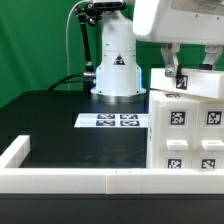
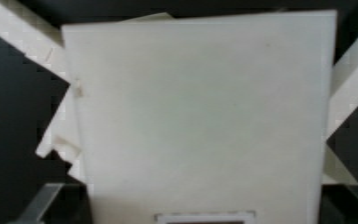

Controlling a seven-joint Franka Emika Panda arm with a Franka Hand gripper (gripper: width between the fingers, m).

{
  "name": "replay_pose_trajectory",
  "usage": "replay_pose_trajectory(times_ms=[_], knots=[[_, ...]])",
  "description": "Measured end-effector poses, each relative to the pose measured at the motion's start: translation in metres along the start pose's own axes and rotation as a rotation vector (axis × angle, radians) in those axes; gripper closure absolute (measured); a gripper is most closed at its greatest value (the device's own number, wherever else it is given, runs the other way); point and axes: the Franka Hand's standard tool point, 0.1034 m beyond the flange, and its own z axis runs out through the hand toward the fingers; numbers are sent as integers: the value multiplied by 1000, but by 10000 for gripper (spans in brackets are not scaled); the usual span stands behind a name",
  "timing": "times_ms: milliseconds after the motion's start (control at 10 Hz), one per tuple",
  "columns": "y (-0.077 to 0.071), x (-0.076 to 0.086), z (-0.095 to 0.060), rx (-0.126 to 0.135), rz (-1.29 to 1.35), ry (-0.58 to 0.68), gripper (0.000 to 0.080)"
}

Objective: Assemble cabinet

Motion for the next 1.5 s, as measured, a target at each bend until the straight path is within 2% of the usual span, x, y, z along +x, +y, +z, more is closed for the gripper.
replay_pose_trajectory(times_ms=[400,700,900,1100,1500], knots=[[-2,1,0,1,267,0,241],[-8,0,1,14,703,2,240],[-12,1,2,41,1011,15,240],[-13,2,2,51,1136,20,240],[-20,4,2,93,1452,0,240]])
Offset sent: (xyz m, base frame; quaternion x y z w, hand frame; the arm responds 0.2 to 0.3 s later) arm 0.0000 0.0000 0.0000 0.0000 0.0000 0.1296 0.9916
